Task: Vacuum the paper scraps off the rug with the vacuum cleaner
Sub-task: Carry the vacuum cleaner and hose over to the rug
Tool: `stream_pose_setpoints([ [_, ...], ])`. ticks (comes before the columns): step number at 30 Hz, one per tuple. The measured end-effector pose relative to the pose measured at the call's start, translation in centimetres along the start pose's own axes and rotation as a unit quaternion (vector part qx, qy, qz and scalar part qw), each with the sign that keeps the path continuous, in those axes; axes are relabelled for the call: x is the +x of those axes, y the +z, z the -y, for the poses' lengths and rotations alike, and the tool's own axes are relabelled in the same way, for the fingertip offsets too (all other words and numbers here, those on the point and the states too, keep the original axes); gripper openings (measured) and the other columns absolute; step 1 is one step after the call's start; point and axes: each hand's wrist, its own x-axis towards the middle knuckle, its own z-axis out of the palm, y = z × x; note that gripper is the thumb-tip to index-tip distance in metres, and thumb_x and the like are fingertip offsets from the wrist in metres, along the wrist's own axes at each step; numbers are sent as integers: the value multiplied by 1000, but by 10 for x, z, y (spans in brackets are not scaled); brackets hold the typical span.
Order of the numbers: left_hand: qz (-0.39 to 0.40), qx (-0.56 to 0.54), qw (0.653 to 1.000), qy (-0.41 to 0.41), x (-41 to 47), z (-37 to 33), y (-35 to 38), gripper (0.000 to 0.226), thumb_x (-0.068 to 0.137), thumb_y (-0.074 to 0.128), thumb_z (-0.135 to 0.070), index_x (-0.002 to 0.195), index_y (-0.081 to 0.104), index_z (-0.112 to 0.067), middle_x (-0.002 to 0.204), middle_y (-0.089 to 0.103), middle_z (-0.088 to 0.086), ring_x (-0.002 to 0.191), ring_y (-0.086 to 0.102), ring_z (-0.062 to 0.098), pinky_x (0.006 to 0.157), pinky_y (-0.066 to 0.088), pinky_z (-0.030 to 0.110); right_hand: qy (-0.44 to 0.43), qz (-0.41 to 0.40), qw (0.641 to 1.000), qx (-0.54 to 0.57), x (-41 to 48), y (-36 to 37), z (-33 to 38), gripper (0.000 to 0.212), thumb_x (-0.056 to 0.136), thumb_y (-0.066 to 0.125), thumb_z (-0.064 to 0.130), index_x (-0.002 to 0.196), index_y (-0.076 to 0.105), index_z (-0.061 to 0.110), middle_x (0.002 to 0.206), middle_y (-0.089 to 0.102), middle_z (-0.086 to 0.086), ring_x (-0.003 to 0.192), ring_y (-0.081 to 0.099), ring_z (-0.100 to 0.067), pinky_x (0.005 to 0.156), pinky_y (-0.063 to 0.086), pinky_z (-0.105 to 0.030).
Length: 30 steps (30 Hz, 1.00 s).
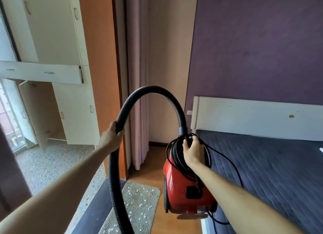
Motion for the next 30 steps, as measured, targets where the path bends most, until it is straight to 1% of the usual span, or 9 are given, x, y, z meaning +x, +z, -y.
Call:
stream_pose_setpoints([
  [2,3,3,1000,0,22,-2,9,46,102,51,-25,144,36,-17,95,56,8,59,51,11,46,35,24,6,5,1000,2,20,9,-3,34,99,50,29,125,51,6,114,65,-18,104,64,-35,82,50,-38],
  [4,4,-1,1000,-5,42,-2,18,47,102,51,-26,146,34,-19,96,56,8,59,52,12,45,35,23,2,7,1000,-1,40,19,-5,33,98,51,28,124,52,7,113,65,-18,102,64,-35,81,51,-37],
  [10,10,-12,1000,-4,92,1,43,47,102,52,-25,146,35,-19,101,62,11,61,56,12,46,39,23,-5,9,1000,-9,95,41,-9,35,98,52,26,127,52,6,116,65,-19,107,62,-36,81,48,-35],
  [13,11,-6,1000,-3,118,1,59,48,101,52,-27,146,34,-23,107,66,15,65,60,18,51,47,27,7,4,1000,-1,122,53,-14,36,98,52,26,127,52,5,117,64,-21,107,62,-37,83,49,-38],
  [15,17,-6,1000,-7,135,0,72,49,101,51,-28,147,33,-24,105,64,12,66,60,19,52,47,28,10,0,1000,3,139,63,-19,36,98,53,27,127,52,5,118,64,-20,107,62,-37,85,49,-40],
  [19,28,-3,1000,2,180,-3,102,51,101,51,-29,148,32,-23,110,64,14,72,62,23,58,51,32,24,-11,1000,4,179,87,-34,30,97,54,27,117,55,6,110,66,-19,101,63,-37,78,48,-38],
  [22,30,-2,999,14,227,-3,123,50,101,51,-28,147,34,-23,102,60,8,66,58,18,58,49,30,37,-13,999,2,214,110,-45,26,96,54,28,112,54,8,106,66,-19,96,63,-37,75,48,-37],
  [26,31,17,999,12,291,0,154,50,100,51,-30,146,34,-25,103,62,11,74,58,26,65,49,35,38,-13,999,-11,265,142,-54,31,97,53,27,120,54,6,112,65,-17,102,63,-36,72,42,-30],
  [30,52,13,999,2,345,7,186,53,101,51,-35,149,31,-25,105,62,10,69,55,20,59,45,32,41,-25,999,-20,312,167,-56,35,98,52,27,126,52,6,117,64,-17,106,62,-35,80,46,-34],
])
